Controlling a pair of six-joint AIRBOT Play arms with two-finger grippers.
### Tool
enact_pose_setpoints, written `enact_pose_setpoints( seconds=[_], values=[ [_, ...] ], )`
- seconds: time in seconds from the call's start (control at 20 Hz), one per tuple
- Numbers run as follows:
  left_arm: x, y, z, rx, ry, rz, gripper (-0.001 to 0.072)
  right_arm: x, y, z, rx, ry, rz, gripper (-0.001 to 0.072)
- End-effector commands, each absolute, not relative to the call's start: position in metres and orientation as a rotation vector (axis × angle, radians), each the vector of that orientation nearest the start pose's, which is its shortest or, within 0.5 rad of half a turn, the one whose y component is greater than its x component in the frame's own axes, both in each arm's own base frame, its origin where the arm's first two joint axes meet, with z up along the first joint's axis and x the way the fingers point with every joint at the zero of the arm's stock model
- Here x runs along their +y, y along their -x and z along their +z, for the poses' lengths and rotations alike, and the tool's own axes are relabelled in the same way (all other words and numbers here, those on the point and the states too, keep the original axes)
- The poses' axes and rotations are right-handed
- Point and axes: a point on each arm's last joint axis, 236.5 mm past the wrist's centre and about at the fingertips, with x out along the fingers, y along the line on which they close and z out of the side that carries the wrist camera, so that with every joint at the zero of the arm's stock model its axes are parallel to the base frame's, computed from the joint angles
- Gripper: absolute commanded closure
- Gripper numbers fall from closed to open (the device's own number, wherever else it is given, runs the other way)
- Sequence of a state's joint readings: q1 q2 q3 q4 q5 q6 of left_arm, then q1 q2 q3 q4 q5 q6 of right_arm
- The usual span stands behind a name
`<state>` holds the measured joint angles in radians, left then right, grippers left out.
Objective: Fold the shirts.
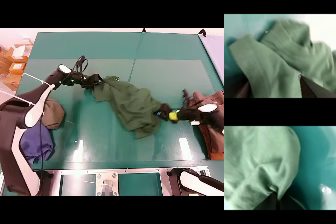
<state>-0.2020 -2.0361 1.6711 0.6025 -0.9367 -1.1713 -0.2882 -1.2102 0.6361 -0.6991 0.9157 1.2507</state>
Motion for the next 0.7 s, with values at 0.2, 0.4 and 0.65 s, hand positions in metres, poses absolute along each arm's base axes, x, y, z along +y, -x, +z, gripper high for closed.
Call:
enact_pose_setpoints(
  seconds=[0.2, 0.4, 0.65],
  values=[
    [-0.304, -0.437, -0.062, 1.391, 0.441, -0.974, 0.0675, 0.019, -0.373, -0.048, 1.178, -0.825, 0.147, 0.0697],
    [-0.297, -0.45, 0.026, 1.323, 0.373, -1.048, 0.0676, 0.014, -0.378, 0.013, 1.152, -0.8, 0.261, 0.0697],
    [-0.277, -0.44, 0.198, 0.944, 0.167, -1.006, 0.0675, 0.017, -0.379, 0.171, 0.914, -0.573, 0.387, 0.0696]
  ],
)
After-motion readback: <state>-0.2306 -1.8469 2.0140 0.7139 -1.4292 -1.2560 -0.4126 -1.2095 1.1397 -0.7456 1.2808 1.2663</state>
